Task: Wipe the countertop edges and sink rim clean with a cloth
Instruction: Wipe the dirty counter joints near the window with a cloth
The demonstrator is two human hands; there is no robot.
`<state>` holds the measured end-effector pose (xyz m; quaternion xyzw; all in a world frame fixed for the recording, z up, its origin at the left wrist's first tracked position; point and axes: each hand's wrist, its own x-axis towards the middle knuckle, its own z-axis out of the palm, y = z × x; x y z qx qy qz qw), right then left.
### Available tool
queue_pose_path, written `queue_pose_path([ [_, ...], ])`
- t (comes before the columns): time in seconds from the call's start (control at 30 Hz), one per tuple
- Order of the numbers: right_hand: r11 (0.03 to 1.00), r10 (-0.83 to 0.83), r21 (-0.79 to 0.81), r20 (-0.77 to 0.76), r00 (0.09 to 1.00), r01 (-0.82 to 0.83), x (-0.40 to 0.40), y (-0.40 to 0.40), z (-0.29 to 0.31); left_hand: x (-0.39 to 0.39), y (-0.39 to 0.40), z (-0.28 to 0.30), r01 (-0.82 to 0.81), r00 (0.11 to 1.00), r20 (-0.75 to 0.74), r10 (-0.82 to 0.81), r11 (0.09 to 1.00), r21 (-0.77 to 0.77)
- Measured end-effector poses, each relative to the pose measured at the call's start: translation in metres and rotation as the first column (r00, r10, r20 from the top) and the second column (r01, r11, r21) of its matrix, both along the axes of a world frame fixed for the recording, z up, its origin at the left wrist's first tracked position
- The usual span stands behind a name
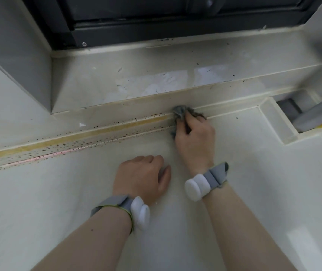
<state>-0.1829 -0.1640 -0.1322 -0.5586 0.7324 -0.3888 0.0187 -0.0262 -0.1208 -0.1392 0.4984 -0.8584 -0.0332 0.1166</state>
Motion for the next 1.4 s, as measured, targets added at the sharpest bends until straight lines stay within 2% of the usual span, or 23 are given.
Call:
queue_pose_path([
  [0.07,0.998,0.052,0.02,-0.089,0.995,-0.051,-0.018,0.001,0.003,-0.001,0.0,0.0,0.0,1.0,0.011,0.0,1.0,-0.014],
  [0.13,0.999,0.034,0.032,-0.156,0.987,-0.029,-0.043,0.0,0.007,-0.001,0.0,0.0,-0.005,1.0,0.008,0.005,1.0,-0.021],
  [0.33,0.993,-0.056,0.085,-0.239,0.969,0.078,-0.095,-0.003,0.011,0.0,0.002,-0.002,-0.005,1.0,-0.01,0.005,1.0,-0.021],
  [0.47,0.968,-0.17,0.121,-0.337,0.926,0.222,-0.12,-0.002,0.015,0.0,0.002,-0.004,-0.005,0.999,-0.037,0.004,1.0,-0.025],
  [0.6,0.872,-0.415,0.171,-0.234,0.879,0.458,-0.158,-0.012,0.021,0.001,0.001,-0.007,0.004,0.999,-0.042,-0.005,0.999,-0.035],
  [0.67,0.864,-0.453,0.167,-0.153,0.878,0.475,-0.159,-0.018,0.02,0.001,0.001,-0.006,0.001,0.999,-0.045,-0.003,0.999,-0.034],
  [0.8,0.911,-0.404,0.048,-0.093,0.91,0.409,-0.126,-0.019,0.005,0.001,0.002,-0.006,-0.001,0.999,-0.038,0.0,1.0,-0.017],
  [0.93,0.949,-0.314,0.007,-0.104,0.944,0.316,-0.074,-0.015,-0.007,0.001,0.001,-0.006,0.004,0.999,-0.033,-0.005,1.0,-0.027],
  [1.07,0.998,-0.058,0.015,-0.153,0.987,0.061,-0.016,0.002,-0.009,0.001,0.002,-0.004,-0.006,1.0,0.009,0.006,1.0,-0.022],
  [1.17,0.992,0.126,0.025,-0.155,0.98,-0.124,-0.006,0.017,-0.003,0.001,0.002,-0.003,-0.007,1.0,0.013,0.007,1.0,-0.018],
  [1.2,0.995,0.1,-0.008,-0.125,0.987,-0.102,-0.016,0.018,0.003,0.0,0.002,-0.002,-0.003,1.0,0.013,0.003,1.0,-0.015],
  [1.27,0.995,-0.093,-0.041,-0.026,0.995,0.092,-0.054,0.015,0.012,0.0,0.002,-0.001,0.004,1.0,0.009,-0.004,1.0,-0.008],
  [1.33,0.928,-0.371,0.051,0.04,0.928,0.369,-0.103,0.009,0.017,0.0,0.002,-0.002,0.002,1.0,-0.005,-0.002,1.0,-0.01],
  [1.4,0.811,-0.567,0.203,0.045,0.823,0.548,-0.138,0.001,0.018,0.0,0.002,-0.003,0.003,1.0,-0.009,-0.003,1.0,-0.02],
])
